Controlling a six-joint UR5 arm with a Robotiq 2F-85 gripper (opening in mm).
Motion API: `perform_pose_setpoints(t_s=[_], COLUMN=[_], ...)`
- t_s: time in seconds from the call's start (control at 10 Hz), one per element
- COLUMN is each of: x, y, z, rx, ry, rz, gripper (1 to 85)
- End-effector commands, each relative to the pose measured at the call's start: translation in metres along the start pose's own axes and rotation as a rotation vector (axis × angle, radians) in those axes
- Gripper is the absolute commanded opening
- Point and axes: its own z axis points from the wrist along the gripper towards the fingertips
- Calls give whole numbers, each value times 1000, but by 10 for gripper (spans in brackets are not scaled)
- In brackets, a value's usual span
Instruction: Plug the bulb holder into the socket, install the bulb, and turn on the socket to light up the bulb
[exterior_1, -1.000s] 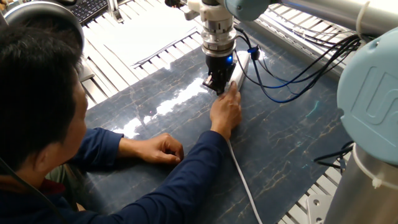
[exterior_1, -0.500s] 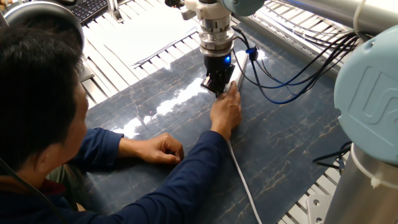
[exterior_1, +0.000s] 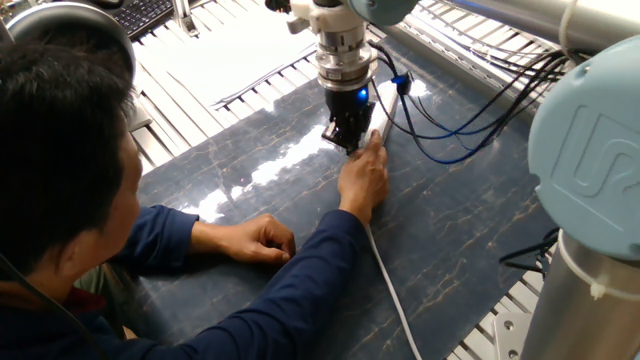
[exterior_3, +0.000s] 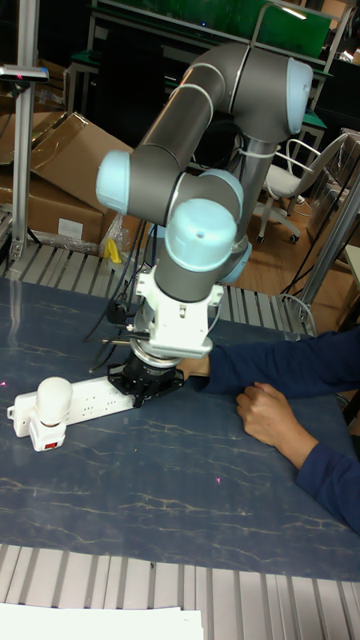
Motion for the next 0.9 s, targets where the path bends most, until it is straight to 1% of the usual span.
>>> perform_pose_setpoints(t_s=[0.0, 0.2, 0.3, 0.5, 0.6, 0.8], x=[-8, -13, -15, -18, -19, -17], y=[4, 1, 2, 2, 2, -3], z=[-12, -11, -8, -1, 4, 10], rx=[-8, -8, -14, -12, -12, -10], ry=[9, 2, -3, -14, -18, -27], rz=[0, -5, 0, 5, 6, -1], gripper=[10, 10, 10, 10, 10, 10])
